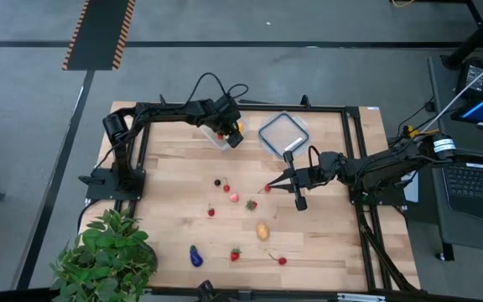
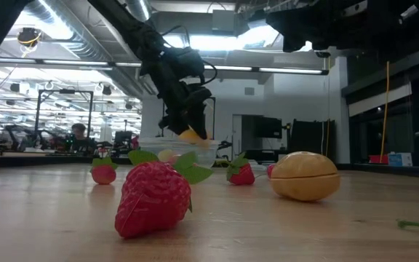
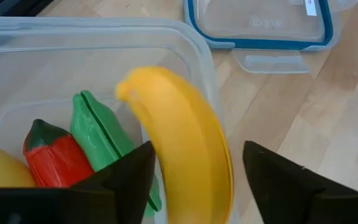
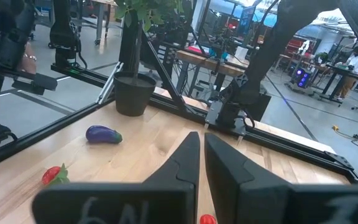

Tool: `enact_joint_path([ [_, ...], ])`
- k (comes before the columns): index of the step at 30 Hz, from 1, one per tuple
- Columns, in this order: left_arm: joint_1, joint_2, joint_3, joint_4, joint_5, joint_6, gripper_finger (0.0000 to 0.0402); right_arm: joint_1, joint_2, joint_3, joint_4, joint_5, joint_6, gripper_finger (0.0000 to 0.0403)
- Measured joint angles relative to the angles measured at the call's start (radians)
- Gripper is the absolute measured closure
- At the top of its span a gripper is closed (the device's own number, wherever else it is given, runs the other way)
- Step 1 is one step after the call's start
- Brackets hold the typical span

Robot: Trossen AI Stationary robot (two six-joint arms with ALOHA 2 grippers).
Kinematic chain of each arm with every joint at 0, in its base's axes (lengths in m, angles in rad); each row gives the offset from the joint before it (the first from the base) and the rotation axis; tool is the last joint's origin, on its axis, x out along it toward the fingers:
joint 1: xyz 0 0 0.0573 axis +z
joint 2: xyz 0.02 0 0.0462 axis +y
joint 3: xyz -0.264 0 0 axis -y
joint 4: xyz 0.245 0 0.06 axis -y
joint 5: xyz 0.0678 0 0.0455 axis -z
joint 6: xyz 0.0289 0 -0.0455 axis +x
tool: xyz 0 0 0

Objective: Pick and placing Produce into tupperware
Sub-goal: Put the potato into the transparent container

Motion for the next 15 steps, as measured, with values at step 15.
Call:
enact_joint_path([
  [15,0.005,-0.062,0.01,-0.046,0.005,0.003,0.0141,0.0,0.0,0.0,0.0,0.0,0.0,0.0375],
])
